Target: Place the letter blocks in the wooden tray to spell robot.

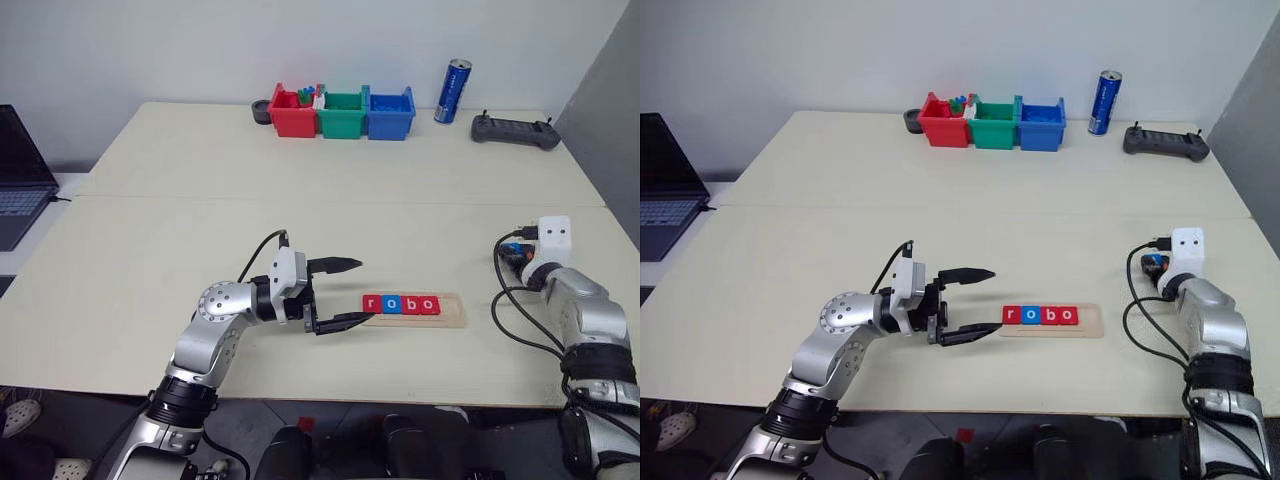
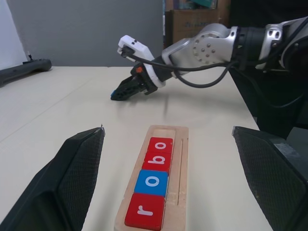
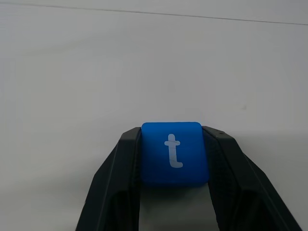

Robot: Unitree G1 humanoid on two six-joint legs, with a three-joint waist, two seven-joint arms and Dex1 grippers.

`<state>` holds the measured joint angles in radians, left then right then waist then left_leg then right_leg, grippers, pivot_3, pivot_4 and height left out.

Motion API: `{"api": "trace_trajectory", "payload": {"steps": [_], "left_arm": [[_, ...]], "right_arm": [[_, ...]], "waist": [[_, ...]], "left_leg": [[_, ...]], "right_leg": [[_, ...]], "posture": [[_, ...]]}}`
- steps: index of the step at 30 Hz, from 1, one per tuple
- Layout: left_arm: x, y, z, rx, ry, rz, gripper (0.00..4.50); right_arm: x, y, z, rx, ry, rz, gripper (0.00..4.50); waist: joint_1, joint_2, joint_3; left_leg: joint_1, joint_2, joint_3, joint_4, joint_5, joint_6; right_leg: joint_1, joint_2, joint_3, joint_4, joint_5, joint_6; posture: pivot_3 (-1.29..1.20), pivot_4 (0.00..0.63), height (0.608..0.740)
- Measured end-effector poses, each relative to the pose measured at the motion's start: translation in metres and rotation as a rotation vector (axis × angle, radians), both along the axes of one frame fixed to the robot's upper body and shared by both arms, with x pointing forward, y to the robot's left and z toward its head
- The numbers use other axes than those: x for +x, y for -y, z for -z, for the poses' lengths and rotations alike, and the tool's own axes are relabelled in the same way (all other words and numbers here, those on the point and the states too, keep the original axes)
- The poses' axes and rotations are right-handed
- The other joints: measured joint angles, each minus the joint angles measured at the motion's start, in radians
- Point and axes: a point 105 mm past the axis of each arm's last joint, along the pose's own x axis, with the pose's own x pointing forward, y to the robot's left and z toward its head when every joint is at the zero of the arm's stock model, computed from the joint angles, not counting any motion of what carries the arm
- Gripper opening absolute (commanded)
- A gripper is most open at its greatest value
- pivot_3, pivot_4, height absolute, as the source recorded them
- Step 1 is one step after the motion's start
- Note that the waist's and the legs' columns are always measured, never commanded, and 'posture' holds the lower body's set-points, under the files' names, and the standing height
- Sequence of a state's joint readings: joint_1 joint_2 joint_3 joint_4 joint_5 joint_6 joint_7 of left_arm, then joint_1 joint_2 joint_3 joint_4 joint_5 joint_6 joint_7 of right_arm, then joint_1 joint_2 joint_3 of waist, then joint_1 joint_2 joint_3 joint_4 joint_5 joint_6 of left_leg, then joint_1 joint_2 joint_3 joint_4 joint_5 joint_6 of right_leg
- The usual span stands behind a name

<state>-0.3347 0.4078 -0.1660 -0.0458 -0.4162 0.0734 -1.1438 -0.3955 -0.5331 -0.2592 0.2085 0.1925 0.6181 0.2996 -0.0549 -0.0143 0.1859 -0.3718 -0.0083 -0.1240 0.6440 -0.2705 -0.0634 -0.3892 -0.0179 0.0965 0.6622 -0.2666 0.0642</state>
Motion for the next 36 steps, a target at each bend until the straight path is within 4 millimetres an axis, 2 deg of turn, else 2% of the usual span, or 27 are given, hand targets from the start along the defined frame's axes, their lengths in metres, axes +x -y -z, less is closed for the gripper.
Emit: {"api": "trace_trajectory", "payload": {"steps": [5,8,10,14,20,23,31,32,36], "left_arm": [[0.000,-0.002,0.001,0.003,-0.003,-0.005,4.50],[0.000,-0.002,0.001,0.002,-0.005,-0.004,4.50],[0.000,-0.002,0.001,0.002,-0.005,-0.004,4.50],[0.000,-0.002,0.001,0.002,-0.005,-0.002,4.50],[-0.001,-0.002,0.001,0.003,-0.005,0.004,4.50],[-0.001,-0.002,0.001,0.006,-0.003,0.011,4.50],[-0.001,-0.002,0.001,0.007,-0.003,0.014,4.50],[-0.001,-0.002,0.001,0.007,-0.003,0.014,4.50],[-0.001,-0.002,0.001,0.007,-0.003,0.014,4.50]], "right_arm": [[-0.048,-0.012,-0.001,0.011,-0.082,0.009,1.46],[-0.075,-0.030,0.004,0.041,-0.128,0.010,1.46],[-0.087,-0.040,0.008,0.056,-0.153,0.011,1.46],[-0.092,-0.049,0.008,0.072,-0.159,0.030,1.46],[-0.084,-0.053,0.003,0.090,-0.141,0.041,1.46],[-0.087,-0.057,0.008,0.105,-0.169,0.035,1.46],[-0.094,-0.065,0.010,0.126,-0.182,0.008,4.26],[-0.095,-0.066,0.010,0.128,-0.182,0.006,4.47],[-0.094,-0.065,0.007,0.109,-0.180,0.003,4.47]], "waist": [[0.005,0.000,0.000],[0.002,0.000,0.000],[0.001,0.000,0.000],[0.001,0.000,0.000],[0.001,0.000,0.000],[0.002,0.000,0.000],[0.002,0.000,0.000],[0.002,0.000,0.000],[0.003,0.000,0.000]], "left_leg": [[-0.003,0.000,-0.002,0.000,0.000,0.000],[-0.002,0.001,-0.002,0.000,0.000,0.000],[-0.002,0.001,-0.002,0.001,0.000,0.000],[-0.002,0.001,-0.001,0.001,0.000,0.000],[-0.003,0.001,-0.001,0.000,0.000,0.000],[-0.003,0.000,-0.002,0.000,0.000,0.000],[-0.003,0.000,-0.002,0.000,0.000,0.000],[-0.003,0.000,-0.002,0.000,0.000,0.000],[-0.003,0.000,-0.002,0.000,0.000,0.000]], "right_leg": [[-0.001,0.000,-0.002,0.000,0.000,0.000],[-0.002,0.001,-0.001,-0.001,0.000,0.000],[-0.002,0.001,-0.001,-0.001,-0.001,0.001],[-0.002,0.001,-0.001,-0.001,-0.003,0.004],[-0.002,0.001,-0.001,-0.002,-0.002,0.003],[-0.002,0.001,-0.001,-0.002,-0.002,0.003],[-0.001,0.001,-0.002,-0.003,-0.002,0.003],[-0.001,0.001,-0.002,-0.003,-0.002,0.003],[-0.001,0.001,-0.002,-0.003,-0.002,0.003]], "posture": [[0.00,0.150,0.740],[0.00,0.150,0.740],[0.00,0.150,0.740],[0.00,0.150,0.740],[0.00,0.150,0.740],[0.00,0.150,0.740],[0.00,0.150,0.740],[0.00,0.150,0.740],[0.00,0.150,0.740]]}}
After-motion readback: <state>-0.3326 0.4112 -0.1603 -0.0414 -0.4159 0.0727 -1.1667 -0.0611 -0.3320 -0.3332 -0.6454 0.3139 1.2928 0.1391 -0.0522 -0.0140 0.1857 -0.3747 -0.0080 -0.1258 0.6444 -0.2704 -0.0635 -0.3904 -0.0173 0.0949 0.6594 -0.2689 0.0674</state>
